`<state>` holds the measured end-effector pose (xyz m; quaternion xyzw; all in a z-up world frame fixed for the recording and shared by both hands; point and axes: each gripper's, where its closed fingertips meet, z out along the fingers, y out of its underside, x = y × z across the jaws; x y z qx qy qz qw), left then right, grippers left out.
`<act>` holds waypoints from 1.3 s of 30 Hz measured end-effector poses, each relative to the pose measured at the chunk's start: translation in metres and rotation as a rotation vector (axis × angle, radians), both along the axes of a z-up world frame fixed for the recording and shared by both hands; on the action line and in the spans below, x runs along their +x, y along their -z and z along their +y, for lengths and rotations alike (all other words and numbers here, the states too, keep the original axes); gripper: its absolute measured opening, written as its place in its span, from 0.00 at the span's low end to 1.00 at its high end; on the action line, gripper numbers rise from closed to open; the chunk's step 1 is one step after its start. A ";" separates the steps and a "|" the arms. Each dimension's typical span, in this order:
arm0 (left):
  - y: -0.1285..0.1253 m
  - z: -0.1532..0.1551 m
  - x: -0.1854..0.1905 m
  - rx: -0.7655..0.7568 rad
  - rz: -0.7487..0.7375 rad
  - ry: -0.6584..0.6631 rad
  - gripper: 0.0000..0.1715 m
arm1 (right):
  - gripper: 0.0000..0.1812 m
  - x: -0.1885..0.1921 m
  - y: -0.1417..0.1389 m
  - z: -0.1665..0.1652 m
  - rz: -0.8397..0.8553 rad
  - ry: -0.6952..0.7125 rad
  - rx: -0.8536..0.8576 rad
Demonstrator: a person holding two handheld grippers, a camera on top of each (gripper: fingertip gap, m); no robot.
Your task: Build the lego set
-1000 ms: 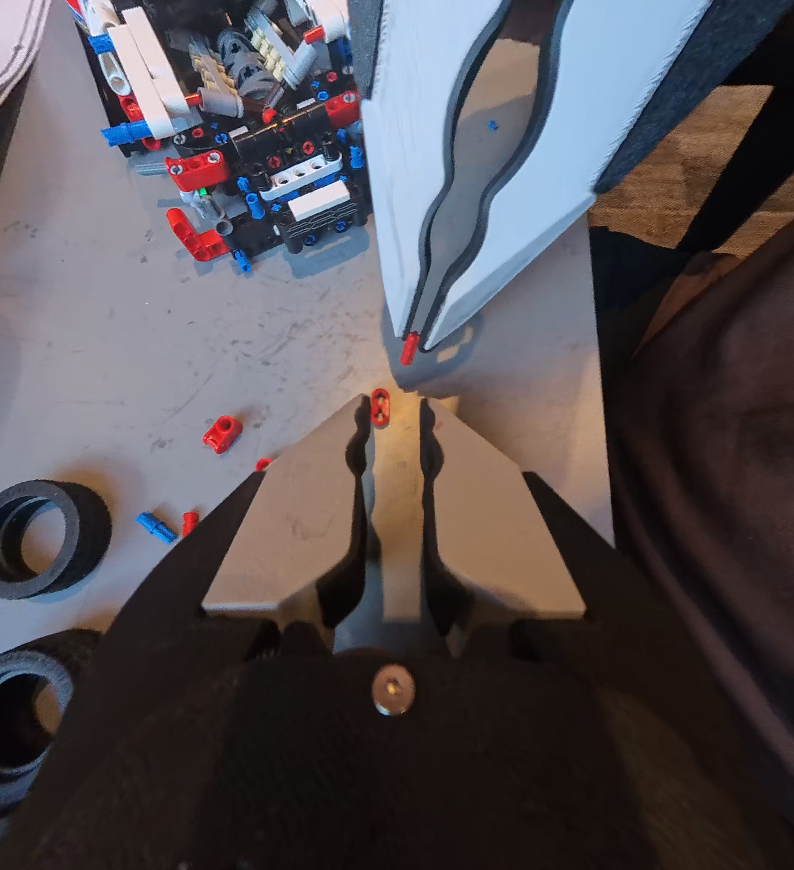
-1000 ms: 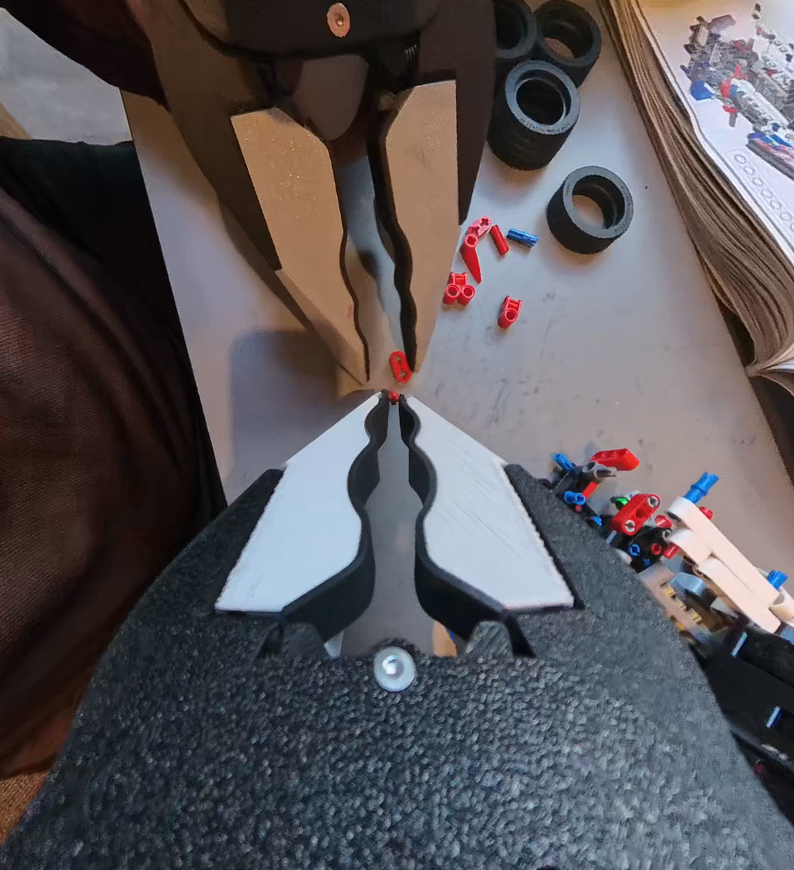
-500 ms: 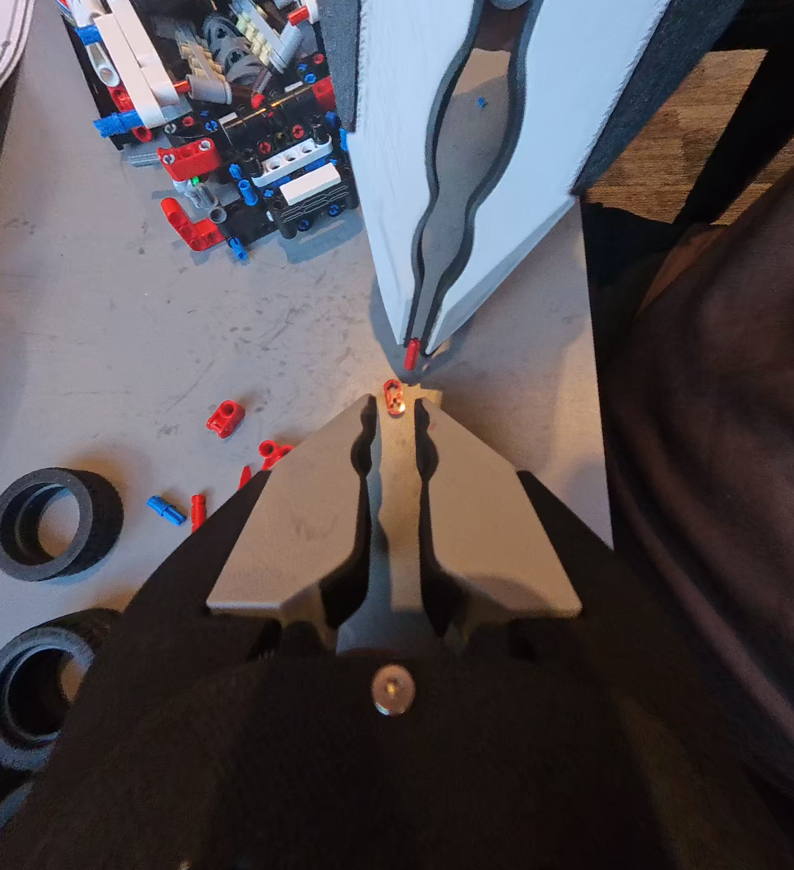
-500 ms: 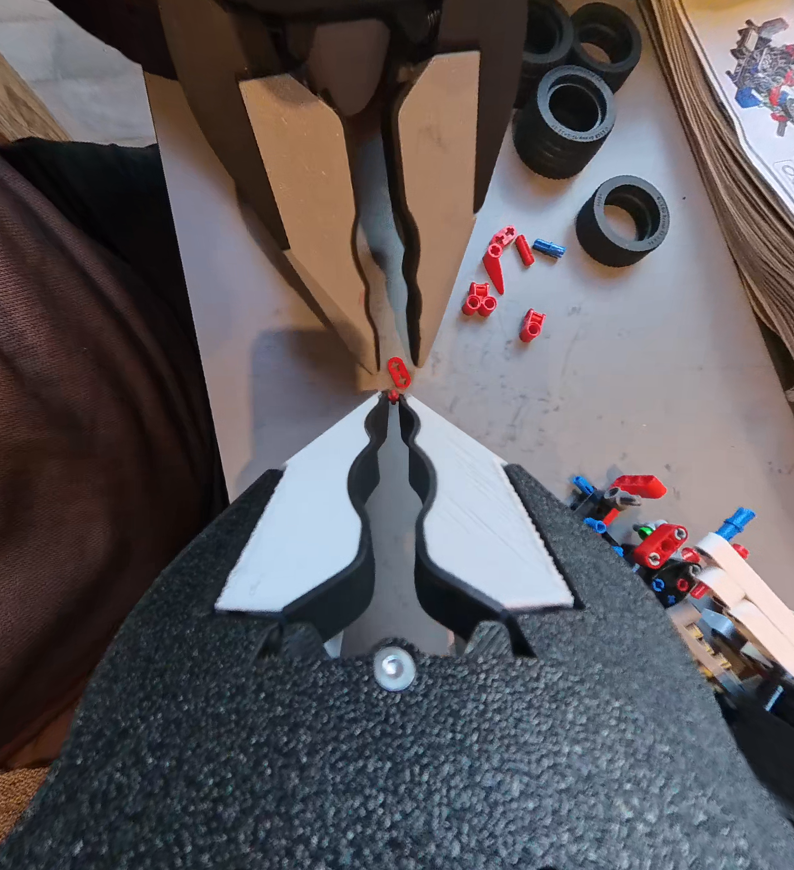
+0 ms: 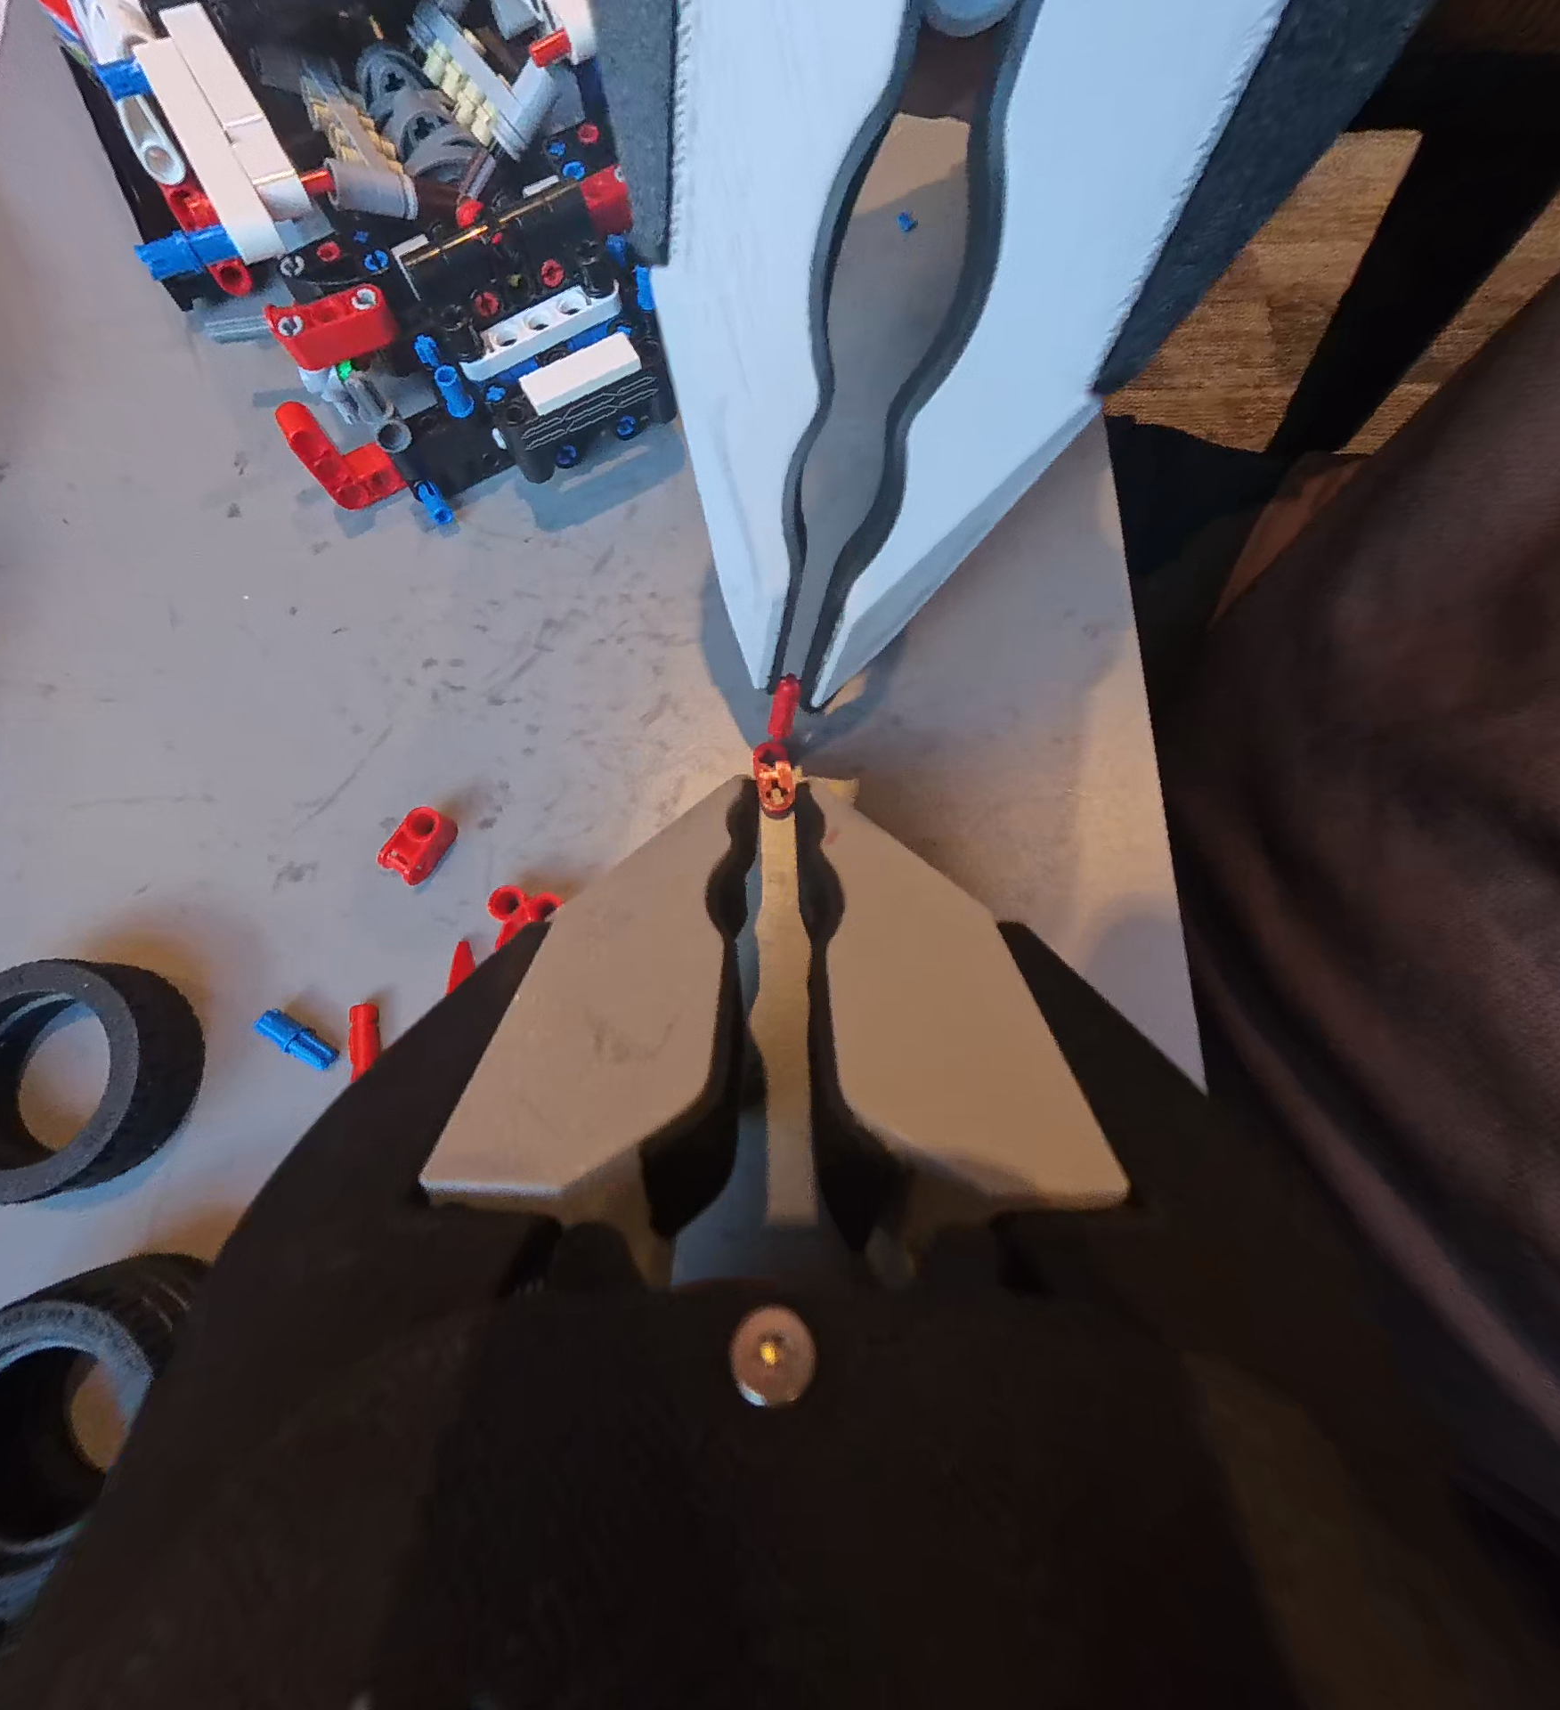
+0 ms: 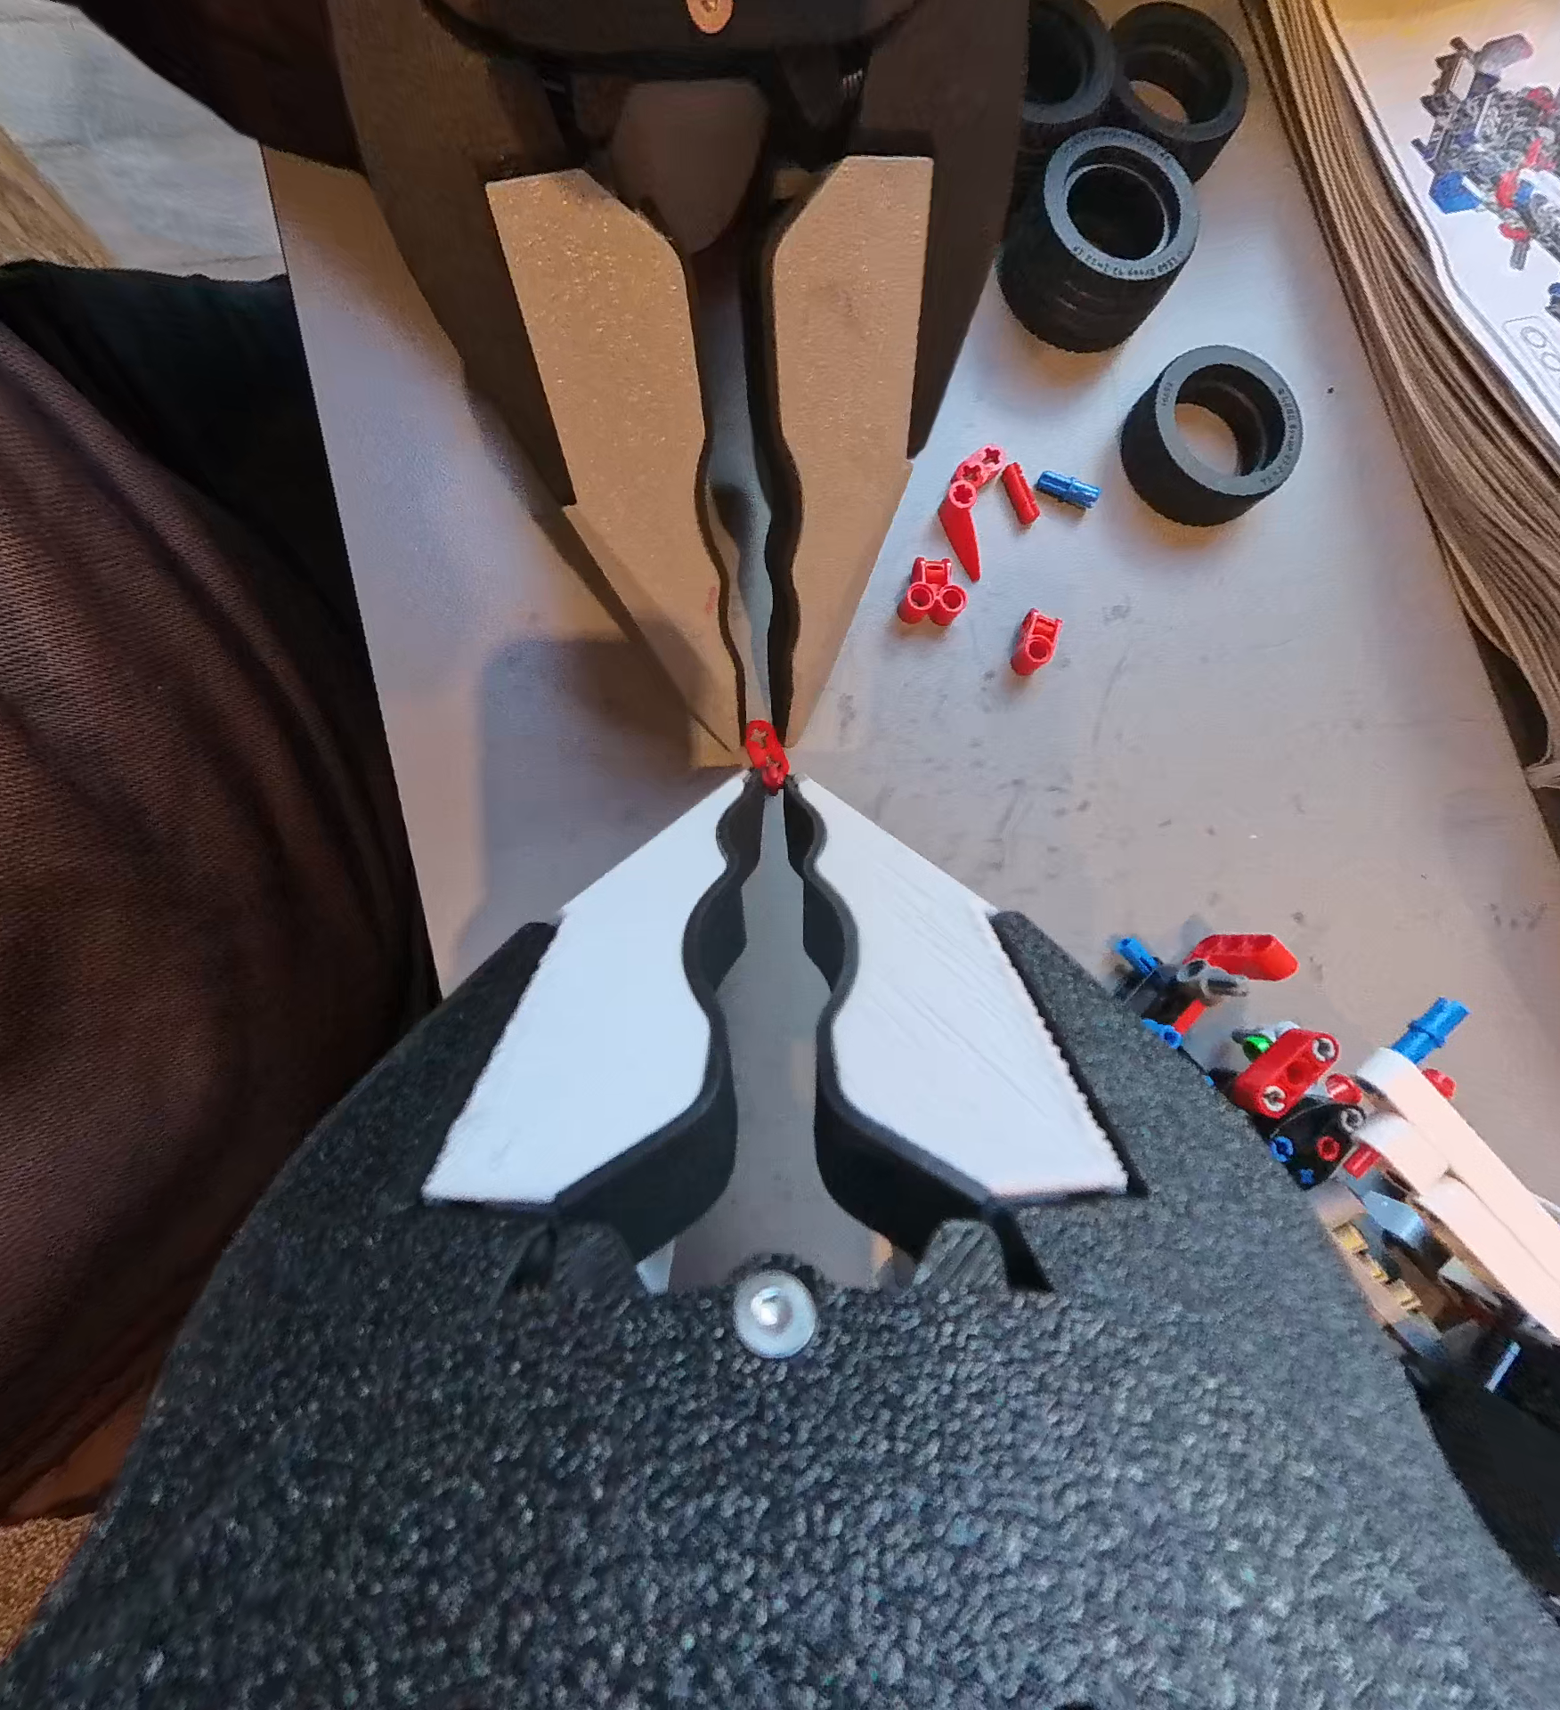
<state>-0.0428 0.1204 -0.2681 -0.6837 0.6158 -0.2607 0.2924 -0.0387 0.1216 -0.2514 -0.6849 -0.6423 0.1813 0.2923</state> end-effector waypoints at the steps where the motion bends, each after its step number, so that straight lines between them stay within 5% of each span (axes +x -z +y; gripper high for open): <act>1: 0.000 0.000 0.000 0.005 0.000 0.013 0.03 | 0.02 0.000 0.001 0.000 -0.006 -0.006 0.000; 39: 0.000 -0.003 0.000 0.002 -0.005 0.085 0.02 | 0.02 -0.002 0.008 -0.002 -0.275 -0.205 0.046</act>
